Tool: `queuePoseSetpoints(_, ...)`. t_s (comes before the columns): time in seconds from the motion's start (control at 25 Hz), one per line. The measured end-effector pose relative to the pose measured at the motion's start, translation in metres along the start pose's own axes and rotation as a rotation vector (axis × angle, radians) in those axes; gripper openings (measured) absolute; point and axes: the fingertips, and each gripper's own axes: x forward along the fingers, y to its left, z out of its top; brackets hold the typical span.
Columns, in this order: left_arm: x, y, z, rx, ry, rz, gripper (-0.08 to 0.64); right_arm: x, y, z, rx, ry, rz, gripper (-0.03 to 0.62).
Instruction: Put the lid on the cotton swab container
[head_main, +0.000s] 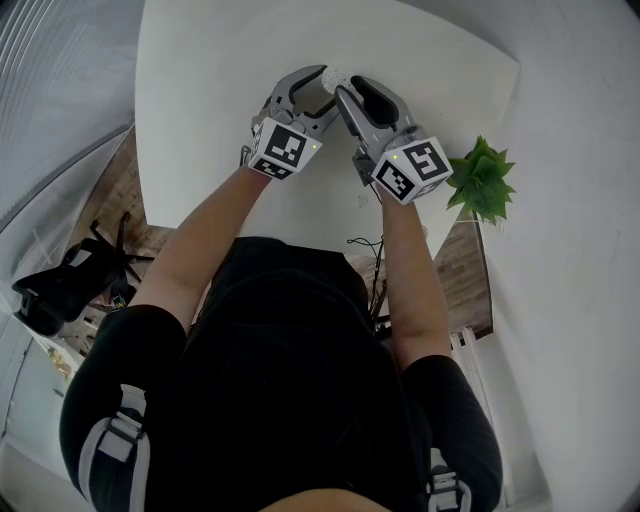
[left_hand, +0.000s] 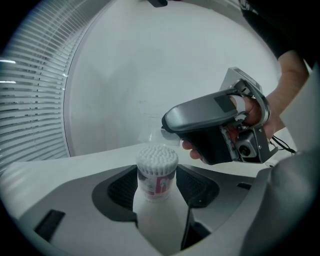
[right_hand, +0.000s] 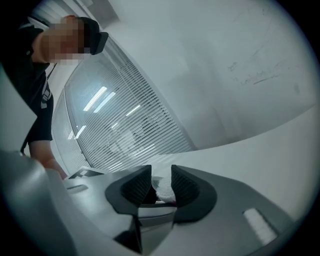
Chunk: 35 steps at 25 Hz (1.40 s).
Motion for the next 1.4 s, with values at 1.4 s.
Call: queuePoseSetpoints(1.4,-0.032,-0.001,0.004,-0.007,0.011,0.034,0.268,0.016,-0.001,-0.019,-0.373,0.172,-0.179,0.114)
